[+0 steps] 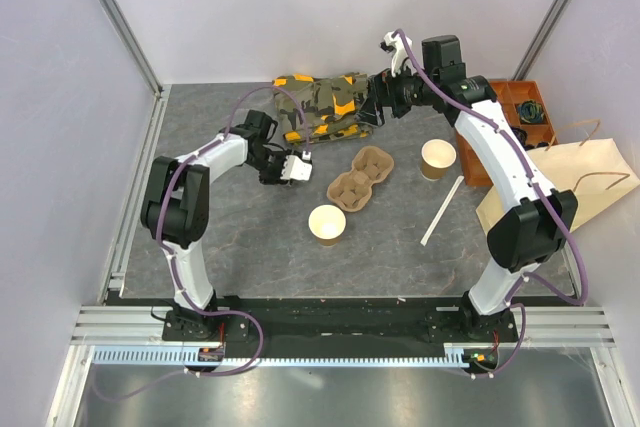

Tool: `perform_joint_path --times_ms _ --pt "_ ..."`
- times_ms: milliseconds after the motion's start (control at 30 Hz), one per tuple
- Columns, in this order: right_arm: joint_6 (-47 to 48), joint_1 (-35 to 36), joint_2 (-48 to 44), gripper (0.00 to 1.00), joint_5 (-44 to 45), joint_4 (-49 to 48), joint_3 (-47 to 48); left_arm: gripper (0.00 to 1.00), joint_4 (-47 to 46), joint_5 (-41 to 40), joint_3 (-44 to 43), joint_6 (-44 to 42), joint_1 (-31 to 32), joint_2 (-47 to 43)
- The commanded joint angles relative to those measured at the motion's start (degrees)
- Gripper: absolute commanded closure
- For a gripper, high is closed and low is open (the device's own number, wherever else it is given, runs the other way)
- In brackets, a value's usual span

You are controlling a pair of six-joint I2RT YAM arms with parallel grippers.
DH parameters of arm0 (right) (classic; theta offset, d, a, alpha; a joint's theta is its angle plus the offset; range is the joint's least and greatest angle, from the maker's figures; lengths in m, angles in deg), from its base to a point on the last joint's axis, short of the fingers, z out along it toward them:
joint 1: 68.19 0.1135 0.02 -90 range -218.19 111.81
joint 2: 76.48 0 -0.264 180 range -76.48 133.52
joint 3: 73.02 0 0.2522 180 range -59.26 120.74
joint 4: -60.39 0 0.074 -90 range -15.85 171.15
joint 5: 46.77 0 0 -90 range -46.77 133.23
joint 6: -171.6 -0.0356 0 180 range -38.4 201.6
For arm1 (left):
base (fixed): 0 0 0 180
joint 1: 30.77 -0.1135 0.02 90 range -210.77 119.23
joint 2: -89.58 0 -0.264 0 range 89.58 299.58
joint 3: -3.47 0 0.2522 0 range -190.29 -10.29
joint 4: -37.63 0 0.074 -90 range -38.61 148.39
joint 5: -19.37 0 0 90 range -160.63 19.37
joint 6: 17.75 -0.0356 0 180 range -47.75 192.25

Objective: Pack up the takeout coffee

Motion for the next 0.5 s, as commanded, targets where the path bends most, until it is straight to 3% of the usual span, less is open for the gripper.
perform_joint_path --times_ms 0,233,467 --pt "0.7 -1.0 0.7 0.02 0.7 0.2 1.4 0.48 -2.4 -1.9 -1.4 -2.9 1.9 1.7" --pt "1.0 -1.8 0.4 0.02 1.7 0.4 1.4 0.55 -2.6 -3.0 -1.6 -4.1 2.8 3.3" --pt "4.0 -2.8 1.4 0.02 4.1 3.6 4.2 0.77 -2.8 -4.1 -0.9 -2.8 2.7 3.1"
